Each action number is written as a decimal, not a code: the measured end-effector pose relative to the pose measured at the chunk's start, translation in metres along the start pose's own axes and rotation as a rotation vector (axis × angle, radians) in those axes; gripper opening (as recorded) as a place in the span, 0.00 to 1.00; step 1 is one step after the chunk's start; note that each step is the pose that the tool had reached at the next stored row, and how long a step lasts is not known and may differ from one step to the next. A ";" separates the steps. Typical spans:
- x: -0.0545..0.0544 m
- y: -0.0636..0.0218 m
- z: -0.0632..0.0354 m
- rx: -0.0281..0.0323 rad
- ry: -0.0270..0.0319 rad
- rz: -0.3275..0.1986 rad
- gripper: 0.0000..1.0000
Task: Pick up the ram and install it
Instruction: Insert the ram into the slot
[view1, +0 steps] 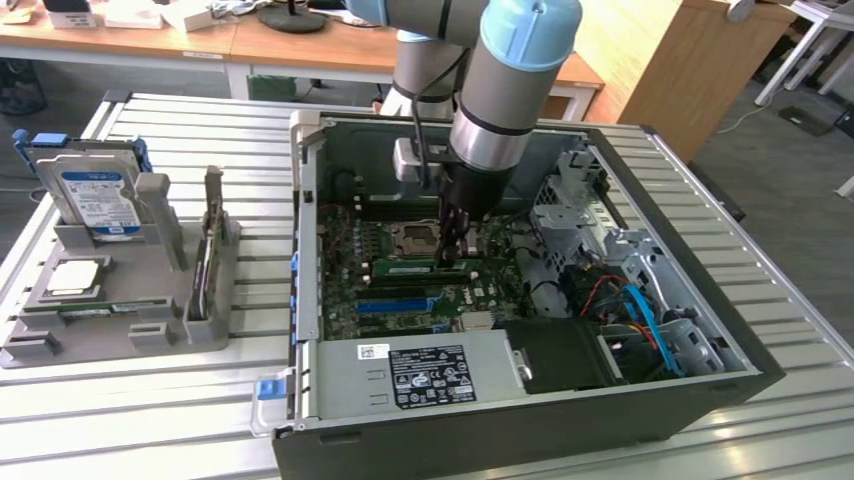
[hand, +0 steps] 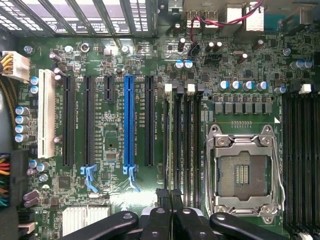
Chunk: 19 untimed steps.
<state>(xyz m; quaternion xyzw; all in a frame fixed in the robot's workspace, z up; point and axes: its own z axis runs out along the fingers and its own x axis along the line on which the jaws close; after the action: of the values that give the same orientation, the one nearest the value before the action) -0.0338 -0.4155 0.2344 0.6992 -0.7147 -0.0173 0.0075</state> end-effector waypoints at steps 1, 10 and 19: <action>0.000 0.0000 0.0001 -0.0001 0.0003 0.000 0.12; 0.000 0.0000 0.0011 -0.0001 0.0002 0.000 0.12; 0.000 0.0000 0.0012 -0.0002 0.0004 -0.010 0.12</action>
<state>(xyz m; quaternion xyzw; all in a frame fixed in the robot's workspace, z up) -0.0338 -0.4154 0.2332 0.7028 -0.7111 -0.0173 0.0077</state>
